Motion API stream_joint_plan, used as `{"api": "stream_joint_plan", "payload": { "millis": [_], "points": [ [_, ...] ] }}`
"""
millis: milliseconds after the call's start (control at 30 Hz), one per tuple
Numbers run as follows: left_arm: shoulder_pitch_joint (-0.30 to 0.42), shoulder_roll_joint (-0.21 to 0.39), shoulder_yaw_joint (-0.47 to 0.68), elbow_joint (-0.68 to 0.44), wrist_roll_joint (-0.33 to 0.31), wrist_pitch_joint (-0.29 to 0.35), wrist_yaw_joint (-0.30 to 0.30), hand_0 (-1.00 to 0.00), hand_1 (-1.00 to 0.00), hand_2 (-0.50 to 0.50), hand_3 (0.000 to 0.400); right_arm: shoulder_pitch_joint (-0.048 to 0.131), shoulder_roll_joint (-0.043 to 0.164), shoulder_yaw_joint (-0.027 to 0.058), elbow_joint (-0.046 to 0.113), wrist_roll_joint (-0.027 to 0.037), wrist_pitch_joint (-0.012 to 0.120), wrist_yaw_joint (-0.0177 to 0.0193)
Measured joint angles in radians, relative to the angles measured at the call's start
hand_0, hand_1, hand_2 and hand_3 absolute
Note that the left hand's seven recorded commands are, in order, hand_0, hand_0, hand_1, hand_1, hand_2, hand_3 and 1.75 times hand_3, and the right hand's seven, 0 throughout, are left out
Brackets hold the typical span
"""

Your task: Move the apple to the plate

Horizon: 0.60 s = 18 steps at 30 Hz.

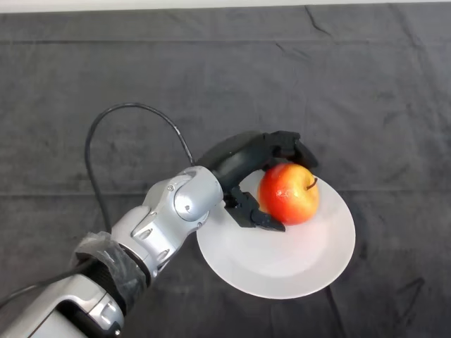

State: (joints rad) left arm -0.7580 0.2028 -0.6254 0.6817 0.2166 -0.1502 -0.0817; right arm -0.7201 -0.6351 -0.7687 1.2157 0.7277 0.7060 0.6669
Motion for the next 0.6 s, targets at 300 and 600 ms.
{"api": "stream_joint_plan", "payload": {
  "millis": [300, 600],
  "points": [
    [0.000, 0.031, -0.020, 0.000, -0.002, 0.025, -0.042, -0.18, 0.00, -0.09, 0.071, 0.000, 0.000, 0.0000, 0.000, 0.0000, 0.000, 0.0000],
    [0.002, 0.099, -0.004, -0.013, -0.004, 0.025, -0.046, 0.00, 0.00, 0.00, 0.000, 0.000, 0.000, 0.0000, 0.000, 0.0000, 0.000, 0.0000]
  ]
}}
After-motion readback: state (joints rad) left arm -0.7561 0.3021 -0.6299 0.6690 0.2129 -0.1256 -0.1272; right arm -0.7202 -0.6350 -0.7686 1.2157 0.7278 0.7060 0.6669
